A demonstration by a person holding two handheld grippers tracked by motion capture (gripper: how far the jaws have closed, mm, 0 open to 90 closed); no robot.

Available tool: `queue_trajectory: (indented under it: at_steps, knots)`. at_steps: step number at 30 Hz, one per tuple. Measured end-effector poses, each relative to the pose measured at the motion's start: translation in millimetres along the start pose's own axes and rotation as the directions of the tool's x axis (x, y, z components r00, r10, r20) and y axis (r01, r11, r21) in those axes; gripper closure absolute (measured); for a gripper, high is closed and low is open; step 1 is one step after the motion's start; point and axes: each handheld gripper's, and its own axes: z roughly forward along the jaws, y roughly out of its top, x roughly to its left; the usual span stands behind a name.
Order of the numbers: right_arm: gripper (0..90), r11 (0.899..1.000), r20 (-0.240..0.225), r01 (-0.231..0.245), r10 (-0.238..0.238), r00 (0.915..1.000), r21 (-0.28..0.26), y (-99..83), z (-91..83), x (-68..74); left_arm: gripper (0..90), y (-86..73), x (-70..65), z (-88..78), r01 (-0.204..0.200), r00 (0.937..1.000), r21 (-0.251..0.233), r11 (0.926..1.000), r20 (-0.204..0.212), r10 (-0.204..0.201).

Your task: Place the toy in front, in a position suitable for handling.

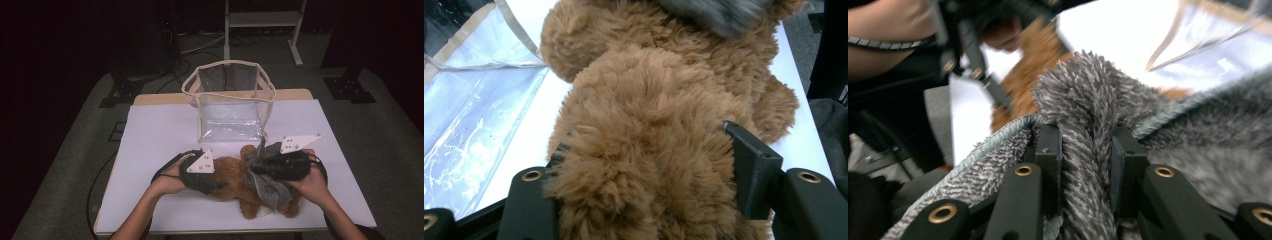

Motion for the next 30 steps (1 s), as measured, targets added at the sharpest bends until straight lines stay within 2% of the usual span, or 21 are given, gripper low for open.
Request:
queue_trajectory:
  at_steps: [5,7,10,11,12,13,14,18,21,23,26,30]
  knots:
    - [70.5,1.0,0.033,-0.022,0.022,0.9992,0.002,0.4,-9.9,-13.8,37.7,-5.0,-4.2,-4.2,-0.004,1.0,-0.02,0.9998,0.004,0.004]
    - [70.4,0.999,0.02,-0.044,0.043,0.9989,0.027,-8.6,-11.3,-15.6,37.5,-5.7,-5.3,-5.8,-0.003,1.0,-0.025,0.9997,0.008,0.003]
    - [70.4,0.998,0.0,-0.049,0.049,0.9988,0.031,-15.8,-8.8,-11.4,34.9,-4.6,-4.4,-7.2,-0.004,0.9997,-0.021,0.9998,0.022,0.004]
    - [70.5,0.998,-0.007,-0.05,0.05,0.9987,0.028,-18.4,-8.0,-8.6,31.6,-3.0,-3.1,-7.4,0.004,0.9997,-0.018,0.9998,0.024,-0.003]
    - [70.6,0.999,-0.015,-0.042,0.043,0.999,0.03,-21.8,-6.3,-2.8,22.6,-1.3,-1.6,-7.0,0.015,0.9995,-0.018,0.9997,0.026,-0.015]
    - [70.6,0.999,-0.015,-0.042,0.043,0.999,0.03,-21.8,-6.3,-2.8,22.6,0.3,-0.1,-6.1,0.025,0.9992,-0.015,0.9996,0.03,-0.024]
    - [70.7,0.999,-0.019,-0.029,0.029,0.9994,0.037,-22.9,-4.8,2.9,14.8,3.4,1.9,-1.7,0.04,0.9983,-0.011,0.9991,0.041,-0.04]
    - [70.7,0.999,-0.037,0.001,0.001,0.9993,0.051,-22.6,-2.1,11.3,8.8,7.1,3.4,9.2,0.044,0.9964,0.013,0.9989,0.072,-0.045]
    - [70.7,0.999,-0.037,0.006,-0.004,0.9993,0.049,-23.1,-1.9,11.7,9.0,8.9,2.4,16.2,0.021,0.9974,0.016,0.9996,0.068,-0.022]
    - [70.6,0.999,-0.038,-0.002,0.003,0.9993,0.039,-24.4,-2.7,9.3,17.7,8.8,1.8,13.5,0.001,0.9987,0.015,0.9999,0.052,-0.002]
    - [70.2,1.0,-0.027,-0.006,0.006,0.9996,0.016,-24.5,-6.8,5.6,32.3,7.0,-0.8,7.0,-0.008,0.9995,0.009,0.9999,0.031,0.007]
    - [69.9,1.0,-0.011,-0.001,0.0,0.9999,-0.009,-22.1,-17.8,2.1,34.2,2.8,-4.2,1.5,-0.007,0.9998,-0.005,1.0,0.019,0.007]
